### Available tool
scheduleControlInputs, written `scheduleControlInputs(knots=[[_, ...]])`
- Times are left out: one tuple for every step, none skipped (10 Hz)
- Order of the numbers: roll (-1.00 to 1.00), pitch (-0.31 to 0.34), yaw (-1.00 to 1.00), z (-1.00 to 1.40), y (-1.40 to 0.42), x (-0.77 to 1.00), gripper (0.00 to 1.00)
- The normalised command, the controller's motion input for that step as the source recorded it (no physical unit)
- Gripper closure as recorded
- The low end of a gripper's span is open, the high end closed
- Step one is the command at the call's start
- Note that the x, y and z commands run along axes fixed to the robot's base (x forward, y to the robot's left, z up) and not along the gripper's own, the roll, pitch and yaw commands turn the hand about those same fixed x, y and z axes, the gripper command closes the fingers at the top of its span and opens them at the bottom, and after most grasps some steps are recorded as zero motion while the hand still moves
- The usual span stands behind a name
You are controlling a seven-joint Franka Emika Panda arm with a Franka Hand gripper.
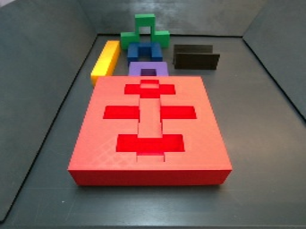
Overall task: Pick up the purple object. Move up. Place the purple object on the fixture. Regrasp the purple object. Move to above the board. Insert the purple object.
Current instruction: Pick up the purple object.
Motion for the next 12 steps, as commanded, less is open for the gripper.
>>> scheduleControlInputs(knots=[[0.0,0.0,0.0,-0.02,-0.05,0.0,0.0],[0.02,-0.051,0.07,-0.32,-0.43,0.0,0.0],[0.03,-0.039,0.13,-0.39,-0.61,0.09,0.0],[0.03,-0.064,0.2,-0.35,-0.73,0.07,0.0],[0.03,-0.047,0.2,-0.31,-0.83,0.12,0.0],[0.03,-0.05,0.21,-0.32,-0.83,0.1,0.0],[0.01,-0.041,0.21,-0.35,-0.85,0.11,0.0],[0.01,-0.044,0.21,-0.36,-0.85,0.09,0.0],[0.04,-0.037,0.18,-0.44,-0.81,0.03,0.0],[0.05,-0.011,0.13,-0.49,-0.77,0.04,0.0],[0.06,-0.019,0.05,-0.54,-0.63,0.0,0.0],[0.0,0.0,0.0,0.0,-0.05,0.0,0.0]])
